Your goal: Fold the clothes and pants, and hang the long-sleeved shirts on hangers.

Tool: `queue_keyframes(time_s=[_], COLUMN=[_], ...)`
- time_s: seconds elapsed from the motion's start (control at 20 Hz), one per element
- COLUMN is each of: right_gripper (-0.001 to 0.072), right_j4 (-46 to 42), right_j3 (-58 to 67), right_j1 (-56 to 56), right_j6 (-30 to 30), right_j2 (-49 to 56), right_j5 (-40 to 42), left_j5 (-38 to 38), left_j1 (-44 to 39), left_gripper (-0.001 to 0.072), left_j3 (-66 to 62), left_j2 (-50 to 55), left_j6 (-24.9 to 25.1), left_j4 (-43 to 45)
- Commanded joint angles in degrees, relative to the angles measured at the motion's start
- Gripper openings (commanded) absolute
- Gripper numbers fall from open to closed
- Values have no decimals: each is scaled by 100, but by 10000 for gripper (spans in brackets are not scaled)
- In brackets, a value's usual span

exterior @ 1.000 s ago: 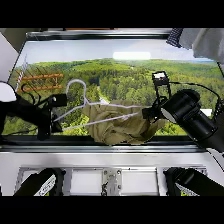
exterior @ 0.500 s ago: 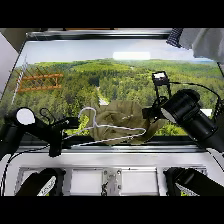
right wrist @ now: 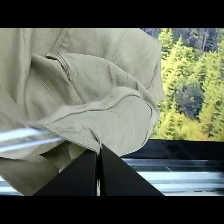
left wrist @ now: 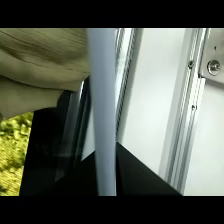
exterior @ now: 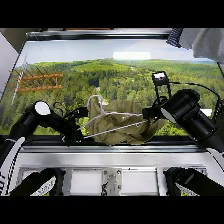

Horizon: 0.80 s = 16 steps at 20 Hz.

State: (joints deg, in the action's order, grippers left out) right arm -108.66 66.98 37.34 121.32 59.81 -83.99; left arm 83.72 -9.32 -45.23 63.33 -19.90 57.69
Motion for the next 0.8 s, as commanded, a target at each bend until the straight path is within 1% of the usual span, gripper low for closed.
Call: queue_keyframes(time_s=[0.0,0.15,0.25,0.35,0.4,0.45,0.55,0.6,0.65,0.75], right_gripper=[13,13,12,13,12,12,13,15,14,13], right_j4=[2,4,4,7,2,2,7,2,2,2], right_j3=[4,4,4,4,4,11,68,133,216,402], right_j1=[-2,0,-2,-2,-2,-4,-4,-4,-4,-4], right_j6=[0,2,2,0,0,-133,-981,-1128,-1172,-1207], right_j2=[2,2,2,2,0,-4,-2,-2,-2,-2], right_j5=[0,-2,-2,-2,-28,-103,-103,-96,-90,-90], left_j5=[-55,74,66,66,63,57,-83,-219,-378,-566], left_j1=[-11,-11,-11,-11,-11,-11,-11,-13,-13,-125], left_gripper=[12,12,12,12,12,12,12,13,12,13], left_j3=[-409,-588,-531,-411,-354,-315,-240,-208,-170,-144], left_j2=[328,490,518,518,518,518,518,518,518,522], left_j6=[164,356,431,664,667,667,667,715,804,813], left_j4=[-90,-90,-92,-94,-94,-107,-313,-444,-553,-586])
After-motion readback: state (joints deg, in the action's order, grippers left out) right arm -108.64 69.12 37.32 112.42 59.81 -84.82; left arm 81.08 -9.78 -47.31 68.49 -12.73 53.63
